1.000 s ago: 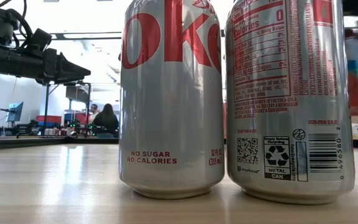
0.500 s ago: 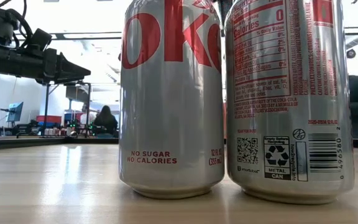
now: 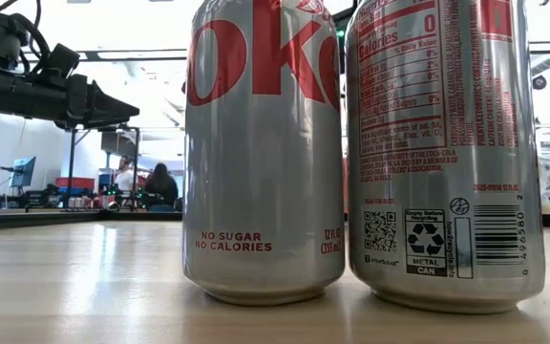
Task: Place canned beverage on shelf
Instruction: Put the red soda can on the shelf aligned with the other red soda can, then put the right blue soda can on the shelf
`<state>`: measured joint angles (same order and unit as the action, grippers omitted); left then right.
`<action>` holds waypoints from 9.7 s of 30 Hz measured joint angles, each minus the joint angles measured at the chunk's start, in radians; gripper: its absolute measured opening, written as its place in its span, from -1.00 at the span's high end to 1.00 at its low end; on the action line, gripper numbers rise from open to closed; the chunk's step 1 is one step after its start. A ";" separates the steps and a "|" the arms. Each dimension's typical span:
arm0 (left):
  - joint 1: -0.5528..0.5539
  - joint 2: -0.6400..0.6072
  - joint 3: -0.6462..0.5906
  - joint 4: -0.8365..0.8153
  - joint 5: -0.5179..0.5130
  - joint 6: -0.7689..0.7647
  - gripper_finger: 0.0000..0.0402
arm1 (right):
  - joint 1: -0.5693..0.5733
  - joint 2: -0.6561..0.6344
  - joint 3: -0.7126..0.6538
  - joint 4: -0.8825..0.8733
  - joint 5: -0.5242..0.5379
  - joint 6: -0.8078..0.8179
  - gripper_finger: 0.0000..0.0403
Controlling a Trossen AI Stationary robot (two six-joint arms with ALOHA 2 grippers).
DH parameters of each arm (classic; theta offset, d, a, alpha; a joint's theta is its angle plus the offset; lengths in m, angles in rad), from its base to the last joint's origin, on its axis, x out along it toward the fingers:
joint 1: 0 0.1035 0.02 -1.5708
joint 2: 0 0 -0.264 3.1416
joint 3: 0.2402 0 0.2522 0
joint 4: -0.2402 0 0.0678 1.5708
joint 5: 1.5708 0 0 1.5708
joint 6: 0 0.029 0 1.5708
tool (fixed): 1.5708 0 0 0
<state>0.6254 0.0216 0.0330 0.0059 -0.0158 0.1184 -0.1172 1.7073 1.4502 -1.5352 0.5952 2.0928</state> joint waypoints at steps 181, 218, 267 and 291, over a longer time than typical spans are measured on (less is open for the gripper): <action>0.000 0.000 0.000 0.000 0.000 0.000 -0.98 | -0.134 -0.006 -0.456 0.037 0.448 0.306 -0.52; 0.000 0.000 0.000 0.000 0.000 0.000 -0.98 | -0.165 -0.011 -0.515 0.084 0.512 0.341 -0.52; 0.000 0.000 0.000 0.000 0.000 0.000 -0.98 | -0.182 -0.010 -0.450 0.080 0.373 0.192 -0.85; 0.000 0.000 0.000 0.000 0.000 0.000 -0.98 | -0.155 -0.059 -0.157 0.080 -0.252 -0.196 -0.85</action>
<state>0.6250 0.0219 0.0330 0.0061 -0.0160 0.1183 -0.2720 1.6486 1.2937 -1.4552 0.3436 1.8972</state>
